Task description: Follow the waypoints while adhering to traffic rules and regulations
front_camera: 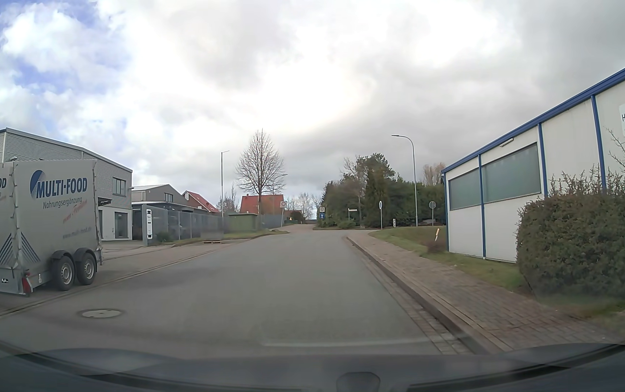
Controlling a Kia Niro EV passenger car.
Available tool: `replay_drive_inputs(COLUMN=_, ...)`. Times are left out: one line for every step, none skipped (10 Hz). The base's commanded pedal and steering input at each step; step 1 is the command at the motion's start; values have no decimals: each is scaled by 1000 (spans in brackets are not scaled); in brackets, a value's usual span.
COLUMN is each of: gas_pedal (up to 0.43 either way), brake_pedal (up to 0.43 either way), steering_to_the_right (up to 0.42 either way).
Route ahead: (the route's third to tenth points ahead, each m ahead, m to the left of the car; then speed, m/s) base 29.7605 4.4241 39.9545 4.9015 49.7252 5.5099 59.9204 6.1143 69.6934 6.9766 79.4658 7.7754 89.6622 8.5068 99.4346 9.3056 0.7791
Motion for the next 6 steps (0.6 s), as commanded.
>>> replay_drive_inputs(gas_pedal=0, brake_pedal=0, steering_to_the_right=3)
replay_drive_inputs(gas_pedal=0, brake_pedal=0, steering_to_the_right=3)
replay_drive_inputs(gas_pedal=0, brake_pedal=0, steering_to_the_right=3)
replay_drive_inputs(gas_pedal=0, brake_pedal=0, steering_to_the_right=3)
replay_drive_inputs(gas_pedal=0, brake_pedal=0, steering_to_the_right=3)
replay_drive_inputs(gas_pedal=0, brake_pedal=0, steering_to_the_right=3)
